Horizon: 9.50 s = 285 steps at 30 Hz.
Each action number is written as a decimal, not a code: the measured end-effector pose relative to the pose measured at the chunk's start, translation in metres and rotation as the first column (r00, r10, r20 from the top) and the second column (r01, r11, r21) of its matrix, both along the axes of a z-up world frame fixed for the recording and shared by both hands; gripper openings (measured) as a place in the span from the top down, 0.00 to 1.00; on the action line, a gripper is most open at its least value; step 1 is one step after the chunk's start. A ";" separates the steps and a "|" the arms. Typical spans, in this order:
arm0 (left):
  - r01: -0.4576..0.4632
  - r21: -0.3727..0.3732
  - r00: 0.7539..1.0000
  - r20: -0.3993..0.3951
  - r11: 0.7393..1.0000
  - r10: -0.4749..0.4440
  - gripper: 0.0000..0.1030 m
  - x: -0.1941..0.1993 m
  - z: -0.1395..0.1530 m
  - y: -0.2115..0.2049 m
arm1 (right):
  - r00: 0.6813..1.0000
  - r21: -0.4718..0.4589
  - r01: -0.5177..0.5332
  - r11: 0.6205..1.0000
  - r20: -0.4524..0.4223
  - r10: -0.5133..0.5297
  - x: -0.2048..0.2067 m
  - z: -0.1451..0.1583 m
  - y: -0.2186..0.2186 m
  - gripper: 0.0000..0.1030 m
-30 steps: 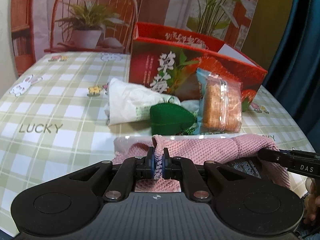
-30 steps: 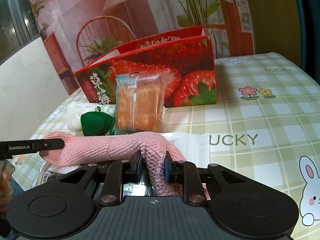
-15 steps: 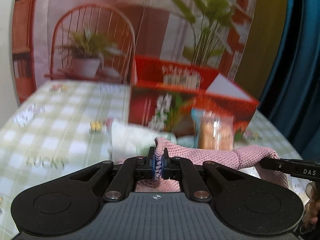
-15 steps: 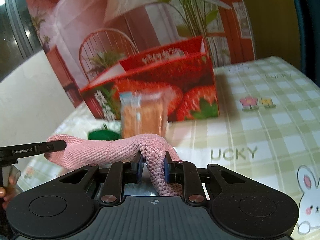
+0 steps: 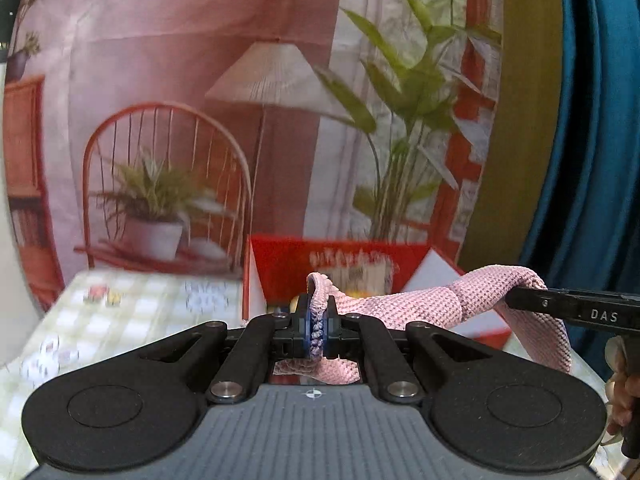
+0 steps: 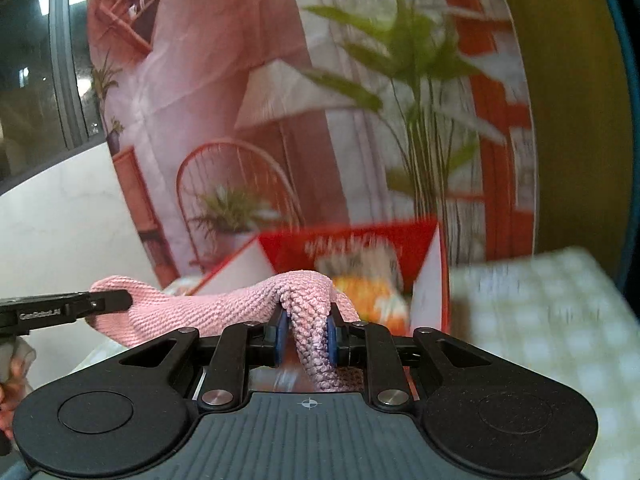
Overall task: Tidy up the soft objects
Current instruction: 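Lift the pink knit towel with both tools over the red box, then open both tools to drop the towel into the box and withdraw, then move both open tools down to the clear bag of black fabric, then close the left tool on the clear bag while the right tool grasps it too, then lift the clear bag with both tools over the red box, then open both tools to drop the bag into the box and withdraw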
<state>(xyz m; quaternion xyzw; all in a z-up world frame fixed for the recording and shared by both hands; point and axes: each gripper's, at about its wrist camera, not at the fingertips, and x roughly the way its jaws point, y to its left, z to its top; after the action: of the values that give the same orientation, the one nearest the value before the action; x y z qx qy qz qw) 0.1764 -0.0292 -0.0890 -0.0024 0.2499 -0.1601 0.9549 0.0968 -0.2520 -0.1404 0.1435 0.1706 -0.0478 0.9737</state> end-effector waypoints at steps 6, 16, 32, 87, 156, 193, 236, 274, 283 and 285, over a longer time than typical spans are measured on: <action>-0.027 0.000 0.999 -0.022 1.000 0.027 0.94 0.057 -0.004 -0.009 | 0.999 0.024 0.033 0.999 -0.027 -0.033 0.065 0.002 -0.021 0.83; -0.042 0.059 0.989 -0.139 0.997 0.050 0.94 0.126 -0.043 -0.016 | 0.980 0.002 0.076 0.997 -0.187 -0.074 0.154 -0.026 -0.041 0.84; 0.018 0.118 0.984 -0.177 0.993 0.003 0.86 0.139 -0.067 -0.036 | 0.945 -0.100 0.101 0.990 -0.300 -0.126 0.175 -0.044 -0.043 0.68; -0.045 0.066 0.890 -0.450 0.997 0.070 0.00 -0.083 -0.154 0.034 | 0.896 0.044 0.026 0.999 -0.445 -0.004 -0.049 -0.138 0.072 0.00; 0.131 -0.074 0.810 -0.568 0.989 -0.149 0.44 -0.101 -0.145 0.061 | 0.869 0.087 -0.084 0.993 -0.482 0.116 -0.046 -0.135 0.075 0.01; 0.152 -0.209 0.980 -0.096 0.966 -0.175 0.46 -0.019 -0.011 0.028 | 0.973 -0.239 -0.166 0.957 -0.199 0.119 -0.032 0.004 0.042 0.64; 0.175 0.049 0.949 -0.273 0.983 -0.156 0.89 0.158 -0.068 -0.037 | 0.908 -0.058 -0.175 0.983 -0.395 0.138 0.172 -0.046 -0.041 0.93; 0.258 0.079 0.953 -0.182 0.963 -0.241 0.26 0.019 -0.058 -0.018 | 0.982 -0.266 -0.159 0.951 -0.143 0.124 0.037 -0.027 0.013 0.33; 0.129 0.061 0.965 -0.237 0.990 -0.111 0.00 -0.014 -0.093 0.003 | 0.981 -0.292 -0.152 0.944 -0.160 0.108 0.001 -0.061 0.045 0.00; 0.106 0.072 0.967 -0.238 0.992 -0.086 0.00 -0.019 -0.098 0.006 | 0.982 -0.269 -0.139 0.953 -0.164 0.097 -0.004 -0.070 0.047 0.00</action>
<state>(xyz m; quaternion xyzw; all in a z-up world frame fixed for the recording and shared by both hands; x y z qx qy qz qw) 0.1576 -0.0232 -0.1871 0.0311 0.3671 -0.1942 0.9092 0.0930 -0.2045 -0.2104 -0.0096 0.2428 -0.0234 0.9697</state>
